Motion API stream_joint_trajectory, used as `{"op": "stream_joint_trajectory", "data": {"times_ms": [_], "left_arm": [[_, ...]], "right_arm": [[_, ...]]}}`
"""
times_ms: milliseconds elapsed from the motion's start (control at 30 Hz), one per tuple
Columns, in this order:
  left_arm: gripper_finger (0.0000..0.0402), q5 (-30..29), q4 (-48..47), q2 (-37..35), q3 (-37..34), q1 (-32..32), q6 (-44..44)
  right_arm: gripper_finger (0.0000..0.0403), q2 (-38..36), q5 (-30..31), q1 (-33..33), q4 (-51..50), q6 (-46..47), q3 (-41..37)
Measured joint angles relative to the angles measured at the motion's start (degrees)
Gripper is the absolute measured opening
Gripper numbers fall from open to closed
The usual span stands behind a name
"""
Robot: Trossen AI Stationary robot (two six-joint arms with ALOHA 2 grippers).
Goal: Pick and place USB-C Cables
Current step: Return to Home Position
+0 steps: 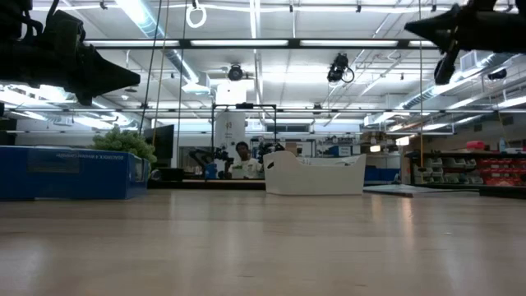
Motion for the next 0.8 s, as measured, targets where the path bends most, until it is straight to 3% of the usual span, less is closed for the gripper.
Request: {"op": "stream_joint_trajectory", "data": {"times_ms": [267,567,800], "left_arm": [[0.0043,0.0,0.0,0.0,0.0,0.0,0.0],[0.0043,0.0,0.0,0.0,0.0,0.0,0.0],[0.0043,0.0,0.0,0.0,0.0,0.0,0.0]], "right_arm": [[0.0001,-3.1,3.6,0.0,17.1,6.3,-11.4],[0.0,-3.2,5.1,0.5,15.8,5.4,-11.8],[0.0005,-3.2,11.2,2.7,11.8,-1.7,-11.8]]}}
